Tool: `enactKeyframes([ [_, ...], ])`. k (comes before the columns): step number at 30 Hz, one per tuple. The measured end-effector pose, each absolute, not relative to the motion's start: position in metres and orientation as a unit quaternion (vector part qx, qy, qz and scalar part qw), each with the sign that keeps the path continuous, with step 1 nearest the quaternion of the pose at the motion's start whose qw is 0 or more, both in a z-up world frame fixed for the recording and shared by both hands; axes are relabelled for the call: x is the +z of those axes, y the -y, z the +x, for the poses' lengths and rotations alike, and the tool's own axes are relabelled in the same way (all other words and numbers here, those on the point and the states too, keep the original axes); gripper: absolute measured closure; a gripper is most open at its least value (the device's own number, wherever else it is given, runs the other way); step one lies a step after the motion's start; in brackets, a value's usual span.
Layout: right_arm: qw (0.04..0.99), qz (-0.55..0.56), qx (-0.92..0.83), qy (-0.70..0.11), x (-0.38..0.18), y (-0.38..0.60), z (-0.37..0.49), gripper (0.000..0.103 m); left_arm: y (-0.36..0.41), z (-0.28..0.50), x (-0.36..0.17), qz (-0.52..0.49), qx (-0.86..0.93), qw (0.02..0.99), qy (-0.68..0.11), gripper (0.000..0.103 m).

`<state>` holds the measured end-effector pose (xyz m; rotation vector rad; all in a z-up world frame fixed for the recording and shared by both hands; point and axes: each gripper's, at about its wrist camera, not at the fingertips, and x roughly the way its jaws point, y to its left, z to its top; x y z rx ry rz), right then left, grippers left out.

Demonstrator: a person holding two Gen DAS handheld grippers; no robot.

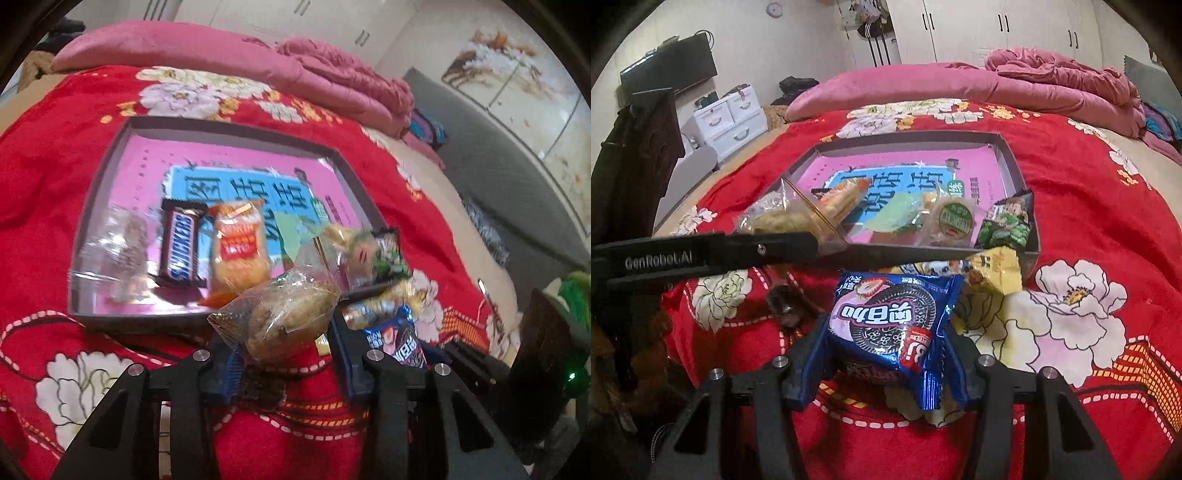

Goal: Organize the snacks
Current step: 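Carry the pastry bag into the tray with the left tool while the right tool carries the blue packet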

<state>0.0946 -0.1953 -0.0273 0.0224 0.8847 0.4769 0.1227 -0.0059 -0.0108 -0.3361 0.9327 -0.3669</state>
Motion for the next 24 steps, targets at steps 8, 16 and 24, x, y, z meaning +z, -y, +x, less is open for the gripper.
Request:
enactKeyframes([
  [8, 0.879, 0.013, 0.244, -0.41, -0.019, 0.192, 0.091, 0.048, -0.012, 0.123, -0.004, -0.178, -0.154, 0.872, -0.43, 0.061],
  [16, 0.886, 0.027, 0.243, -0.393, -0.009, 0.195, 0.094, 0.048, -0.029, 0.123, 0.0, -0.19, -0.131, 0.879, -0.417, 0.061],
  [24, 0.892, 0.028, 0.242, -0.381, -0.002, 0.189, 0.101, 0.048, -0.033, 0.123, 0.001, -0.187, -0.118, 0.884, -0.411, 0.061],
])
